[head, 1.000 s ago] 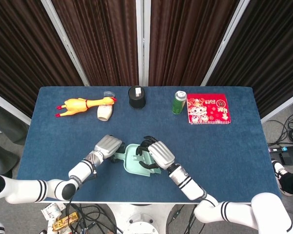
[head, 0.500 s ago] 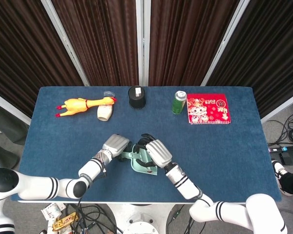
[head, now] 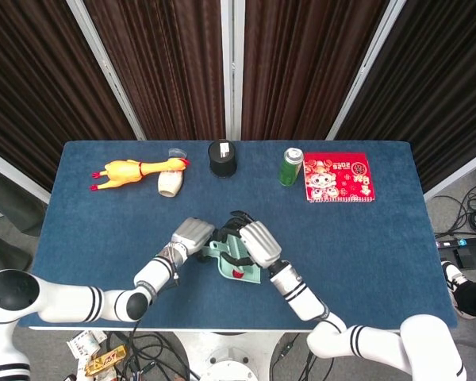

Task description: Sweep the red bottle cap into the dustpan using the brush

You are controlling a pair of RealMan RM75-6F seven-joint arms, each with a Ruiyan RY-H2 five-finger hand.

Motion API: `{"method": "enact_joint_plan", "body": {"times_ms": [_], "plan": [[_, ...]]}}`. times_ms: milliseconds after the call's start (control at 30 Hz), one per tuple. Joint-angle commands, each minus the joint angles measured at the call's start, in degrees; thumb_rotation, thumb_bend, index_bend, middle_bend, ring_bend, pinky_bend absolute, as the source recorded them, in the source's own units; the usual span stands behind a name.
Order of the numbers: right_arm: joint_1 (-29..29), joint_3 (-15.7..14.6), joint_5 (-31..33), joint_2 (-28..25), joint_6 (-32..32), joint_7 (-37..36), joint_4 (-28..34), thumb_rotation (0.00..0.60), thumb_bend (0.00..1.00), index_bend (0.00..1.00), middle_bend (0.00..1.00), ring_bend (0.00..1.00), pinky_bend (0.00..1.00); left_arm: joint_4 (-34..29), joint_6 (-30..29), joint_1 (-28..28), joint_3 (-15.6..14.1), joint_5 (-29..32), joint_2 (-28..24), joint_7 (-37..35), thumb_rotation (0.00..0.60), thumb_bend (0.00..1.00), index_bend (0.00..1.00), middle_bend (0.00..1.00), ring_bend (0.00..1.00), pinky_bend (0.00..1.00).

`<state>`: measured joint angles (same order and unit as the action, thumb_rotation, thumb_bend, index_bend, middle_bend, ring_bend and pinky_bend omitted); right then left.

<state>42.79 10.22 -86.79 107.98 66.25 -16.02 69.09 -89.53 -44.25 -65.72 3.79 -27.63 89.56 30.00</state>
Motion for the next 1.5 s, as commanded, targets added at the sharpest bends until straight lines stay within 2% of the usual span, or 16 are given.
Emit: {"method": "enact_joint_plan", "body": {"times_ms": [33, 167, 267, 433, 667, 800, 1000, 1167, 1300, 1400, 1500], "plan": [[-1.2, -0.8, -1.1, -4.2, 1.1, 0.2, 2.1, 0.6, 0.69, 0.74, 0.66, 0.32, 0.15, -0.4, -0.2, 0.2, -0.2, -0.4, -0.6, -0.4, 0.6, 0.4, 0.42, 0.48, 0.38, 0.29], [-2.5, -2.1, -1.5, -11.0, 0.6, 1.9, 4.6, 0.6, 0.69, 0.74, 0.66, 0.31, 0.15, -1.1, -0.5, 0.9, -0.2, -1.4, -1.4, -1.4, 0.6, 0.4, 0.3, 0.39, 0.36, 0.29], [-3.1, -3.0, -0.6, -16.1, -1.6, 4.6, 6.3, 0.6, 0.69, 0.74, 0.66, 0.31, 0.15, -1.6, -0.3, 1.4, -0.1, -2.7, -1.8, -2.4, 0.6, 0.4, 0.23, 0.32, 0.29, 0.29], [-3.4, -4.4, 1.1, -21.6, -5.5, 8.6, 8.1, 0.6, 0.69, 0.73, 0.66, 0.31, 0.15, -2.5, -0.8, 2.0, -0.1, -5.1, -2.3, -3.4, 0.6, 0.4, 0.21, 0.26, 0.23, 0.29], [-3.1, -7.0, 1.7, -24.4, -10.5, 13.1, 6.3, 0.6, 0.69, 0.69, 0.65, 0.28, 0.13, -5.4, -6.4, 5.8, 0.5, -10.9, -5.1, -6.6, 0.6, 0.39, 0.21, 0.25, 0.22, 0.28], [-2.7, -7.9, 1.8, -24.2, -12.1, 17.1, 4.9, 0.6, 0.62, 0.59, 0.58, 0.21, 0.08, -5.7, -12.4, 9.7, -0.3, -15.8, -7.4, -7.9, 0.6, 0.35, 0.21, 0.25, 0.22, 0.26], [-3.1, -8.1, 5.1, -22.9, -14.8, 23.3, 4.7, 0.6, 0.35, 0.27, 0.39, 0.08, 0.04, -5.5, -19.9, 16.8, -2.6, -21.1, -10.9, -10.3, 0.6, 0.31, 0.21, 0.25, 0.22, 0.25], [-4.0, -7.6, 7.4, -22.3, -14.7, 24.3, 4.8, 0.6, 0.22, 0.08, 0.27, 0.04, 0.04, -5.0, -22.3, 21.3, -3.9, -23.7, -13.5, -12.8, 0.6, 0.29, 0.21, 0.25, 0.22, 0.24], [-5.8, -7.2, 8.4, -24.0, -12.6, 22.8, 5.9, 0.6, 0.09, 0.01, 0.22, 0.03, 0.04, -3.8, -24.4, 25.4, -5.3, -26.4, -15.3, -15.1, 0.6, 0.28, 0.21, 0.25, 0.22, 0.24], [-8.5, -7.1, 8.1, -27.2, -9.0, 18.8, 8.0, 0.6, 0.09, 0.01, 0.23, 0.04, 0.04, -2.4, -27.4, 29.1, -6.6, -28.9, -16.7, -16.7, 0.6, 0.24, 0.22, 0.25, 0.22, 0.24], [-12.0, -7.5, 6.8, -31.0, -4.0, 14.3, 9.7, 0.6, 0.2, 0.01, 0.23, 0.04, 0.04, -1.2, -31.3, 33.3, -7.7, -31.5, -18.1, -18.5, 0.6, 0.2, 0.22, 0.25, 0.22, 0.22]]}}
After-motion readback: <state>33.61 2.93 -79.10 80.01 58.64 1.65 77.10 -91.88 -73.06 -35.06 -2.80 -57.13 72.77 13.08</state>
